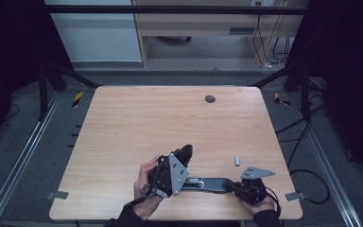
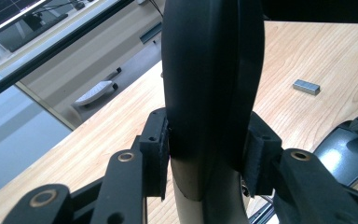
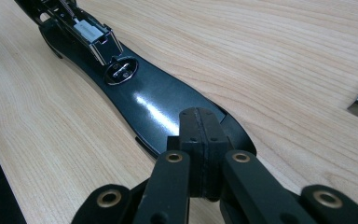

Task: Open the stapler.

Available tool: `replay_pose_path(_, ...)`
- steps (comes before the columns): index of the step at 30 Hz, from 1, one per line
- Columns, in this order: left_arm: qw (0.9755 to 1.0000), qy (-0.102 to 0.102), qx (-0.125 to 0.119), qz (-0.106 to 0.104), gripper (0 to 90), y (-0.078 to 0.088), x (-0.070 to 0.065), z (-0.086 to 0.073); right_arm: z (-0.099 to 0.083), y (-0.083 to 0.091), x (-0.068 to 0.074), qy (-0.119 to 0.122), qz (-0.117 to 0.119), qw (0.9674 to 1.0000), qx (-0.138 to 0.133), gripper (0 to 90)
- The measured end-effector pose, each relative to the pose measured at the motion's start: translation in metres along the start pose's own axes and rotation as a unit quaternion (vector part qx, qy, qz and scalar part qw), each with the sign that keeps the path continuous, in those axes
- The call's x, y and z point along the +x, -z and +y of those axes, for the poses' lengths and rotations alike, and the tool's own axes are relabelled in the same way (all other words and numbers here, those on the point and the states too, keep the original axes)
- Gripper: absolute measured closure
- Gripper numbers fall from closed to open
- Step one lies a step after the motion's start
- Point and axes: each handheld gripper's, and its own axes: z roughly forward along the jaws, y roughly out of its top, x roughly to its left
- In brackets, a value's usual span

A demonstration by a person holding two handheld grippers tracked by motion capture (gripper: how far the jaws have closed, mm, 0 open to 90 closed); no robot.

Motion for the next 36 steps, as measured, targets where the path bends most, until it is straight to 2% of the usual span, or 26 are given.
replay_pose_path(16,0.9994,0.033,-0.010,0.003,57.4,0.010,0.015,-0.010,0.000,0.000,0.000,-0.001,0.001,1.0000,0.000,90.0)
replay_pose_path(19,0.9992,0.039,-0.010,0.009,57.2,0.012,0.018,-0.012,0.000,0.000,0.000,0.000,0.000,1.0000,0.000,90.0)
replay_pose_path(24,0.9977,0.065,-0.013,0.012,56.5,0.018,0.030,-0.020,0.000,0.000,-0.001,0.000,0.002,1.0000,0.000,90.0)
replay_pose_path(29,0.9969,0.075,-0.013,0.020,55.4,0.023,0.037,-0.027,0.000,0.000,-0.001,-0.001,0.001,1.0000,0.000,90.0)
replay_pose_path(36,0.9952,0.095,-0.011,0.020,54.8,0.028,0.047,-0.036,0.000,0.000,-0.001,-0.002,0.002,1.0000,0.000,90.0)
